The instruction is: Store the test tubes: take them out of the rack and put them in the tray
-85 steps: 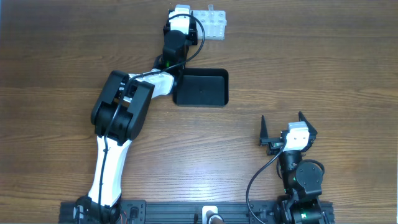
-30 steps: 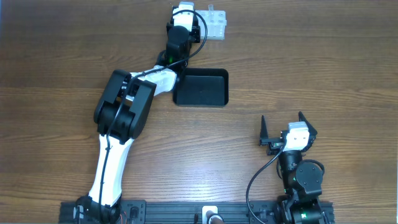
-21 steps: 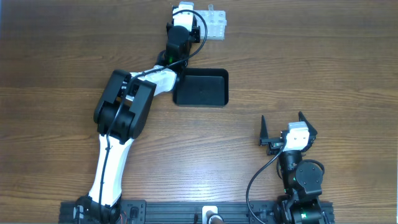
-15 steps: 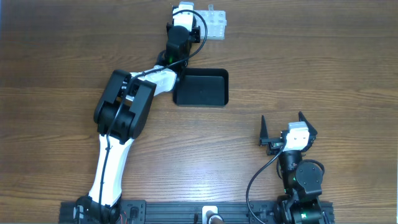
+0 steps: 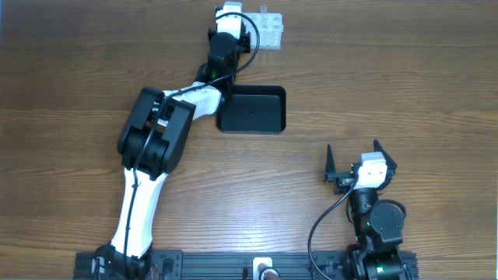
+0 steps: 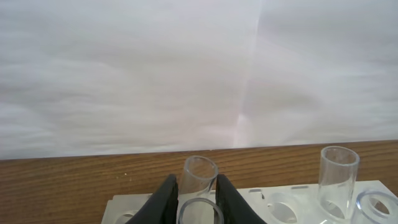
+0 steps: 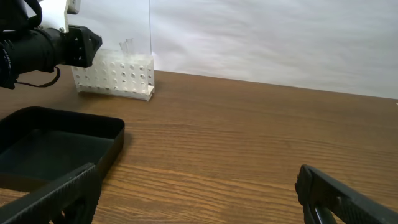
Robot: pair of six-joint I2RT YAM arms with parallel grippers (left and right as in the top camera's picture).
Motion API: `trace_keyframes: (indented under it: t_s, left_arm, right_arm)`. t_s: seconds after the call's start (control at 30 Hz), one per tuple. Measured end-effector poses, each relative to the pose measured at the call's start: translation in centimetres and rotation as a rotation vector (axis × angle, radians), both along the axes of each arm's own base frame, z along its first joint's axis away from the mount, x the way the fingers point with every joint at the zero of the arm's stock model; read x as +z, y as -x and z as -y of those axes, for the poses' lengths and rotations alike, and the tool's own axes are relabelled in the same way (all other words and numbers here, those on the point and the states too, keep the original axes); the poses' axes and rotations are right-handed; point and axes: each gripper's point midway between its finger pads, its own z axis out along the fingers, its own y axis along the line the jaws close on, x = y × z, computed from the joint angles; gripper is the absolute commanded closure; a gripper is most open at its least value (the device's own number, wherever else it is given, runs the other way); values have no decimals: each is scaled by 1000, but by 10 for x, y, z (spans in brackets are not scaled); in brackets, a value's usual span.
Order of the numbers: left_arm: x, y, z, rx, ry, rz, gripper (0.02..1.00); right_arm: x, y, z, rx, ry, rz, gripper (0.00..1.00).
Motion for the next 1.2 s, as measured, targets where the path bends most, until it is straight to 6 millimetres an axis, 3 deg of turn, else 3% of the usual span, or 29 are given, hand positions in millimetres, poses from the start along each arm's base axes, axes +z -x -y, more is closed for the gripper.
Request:
trace_keyframes:
  t_s: [0.8, 0.93, 1.2]
  left_arm:
    - [3, -1, -7, 38, -1, 5, 858]
    - [19, -1, -13, 72, 8, 27, 858]
    - [76, 2, -23, 113, 49, 112, 895]
  right_arm:
    - [0, 0, 0, 0, 0, 0, 7]
    - [0, 0, 0, 0, 0, 0, 9]
    - [0, 0, 0, 0, 0, 0, 9]
